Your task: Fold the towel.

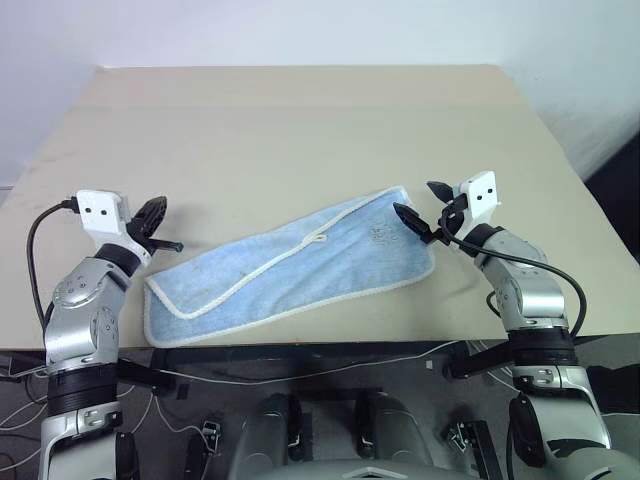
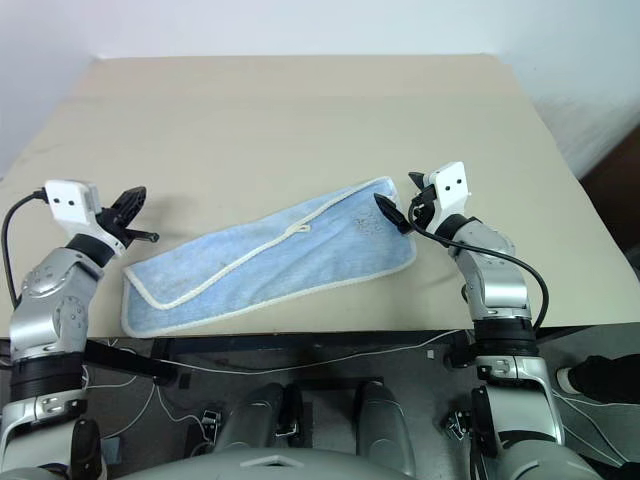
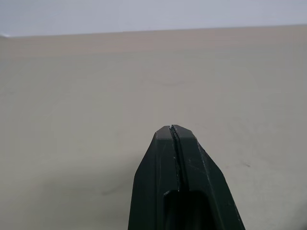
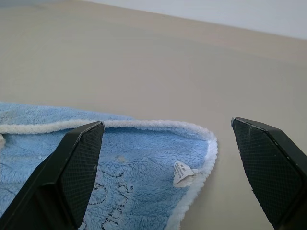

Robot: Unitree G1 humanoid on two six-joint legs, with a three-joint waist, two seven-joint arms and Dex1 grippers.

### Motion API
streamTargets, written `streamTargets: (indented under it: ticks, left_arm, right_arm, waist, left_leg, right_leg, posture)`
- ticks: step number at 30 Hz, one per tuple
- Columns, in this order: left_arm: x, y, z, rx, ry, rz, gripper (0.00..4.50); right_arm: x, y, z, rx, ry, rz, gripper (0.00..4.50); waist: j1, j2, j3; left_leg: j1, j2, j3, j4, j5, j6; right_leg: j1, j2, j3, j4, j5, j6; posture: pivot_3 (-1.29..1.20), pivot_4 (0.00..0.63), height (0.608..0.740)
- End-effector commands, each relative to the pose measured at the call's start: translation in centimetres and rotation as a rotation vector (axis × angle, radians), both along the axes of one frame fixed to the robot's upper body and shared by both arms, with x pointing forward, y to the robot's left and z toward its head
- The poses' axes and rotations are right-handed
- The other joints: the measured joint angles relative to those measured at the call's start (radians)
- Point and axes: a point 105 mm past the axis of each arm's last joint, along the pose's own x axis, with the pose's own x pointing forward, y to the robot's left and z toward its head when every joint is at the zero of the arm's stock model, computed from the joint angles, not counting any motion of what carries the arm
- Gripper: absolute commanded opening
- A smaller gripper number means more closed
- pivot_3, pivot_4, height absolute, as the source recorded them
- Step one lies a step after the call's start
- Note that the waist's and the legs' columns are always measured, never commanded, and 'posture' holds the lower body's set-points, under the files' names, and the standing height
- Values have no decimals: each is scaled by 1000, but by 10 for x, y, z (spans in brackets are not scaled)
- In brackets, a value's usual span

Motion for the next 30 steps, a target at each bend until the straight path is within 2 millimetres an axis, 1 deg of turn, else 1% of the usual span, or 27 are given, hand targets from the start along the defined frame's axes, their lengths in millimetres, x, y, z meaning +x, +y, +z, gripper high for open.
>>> streamTargets:
  ticks: [1,6,15,20,22,24,27,30]
  left_arm:
    - [-2,-4,15,27,-46,-11,0]
    - [2,-7,13,38,-35,-24,0]
    - [7,-12,13,53,-38,-46,0]
    - [10,-14,12,140,-26,-104,0]
    - [7,-15,17,173,-31,-143,0]
    - [2,-11,24,193,-38,-176,0]
    - [-6,0,22,259,0,-195,0]
    - [-19,2,18,337,32,-270,0]
  right_arm:
    - [-4,5,17,-7,-69,16,4466]
    - [-6,7,18,-6,-77,18,4466]
    - [-9,4,20,-5,-90,1,4466]
    - [-8,4,18,9,-96,-21,4466]
    - [-8,7,17,18,-91,-17,4466]
    - [-7,12,15,19,-88,-8,4466]
    - [-4,14,10,27,-80,-11,4466]
    - [-6,20,6,43,-72,-4,4466]
  waist:
    - [0,0,0]
    - [1,0,0]
    - [0,0,0]
    - [1,0,0]
    - [0,0,0]
    - [-2,0,0]
    - [-3,0,0]
    - [-4,0,0]
  left_leg:
    - [0,0,0,0,0,0]
    - [0,0,0,0,0,0]
    - [0,0,0,0,0,0]
    - [0,0,0,0,0,0]
    - [0,0,0,0,0,0]
    - [0,0,0,0,0,0]
    - [0,0,0,0,0,0]
    - [0,0,0,0,0,0]
  right_leg:
    - [0,0,0,0,0,0]
    - [0,0,0,0,0,0]
    - [0,0,0,0,0,0]
    - [0,0,0,0,0,0]
    - [0,0,0,0,0,0]
    - [0,0,0,0,0,0]
    - [-1,0,0,0,0,0]
    - [-1,0,0,0,0,0]
  posture:
    - [0,150,740]
    - [0,150,740]
    - [0,150,740]
    - [0,150,740]
    - [0,150,740]
    - [0,150,740]
    - [0,150,740]
    - [0,150,740]
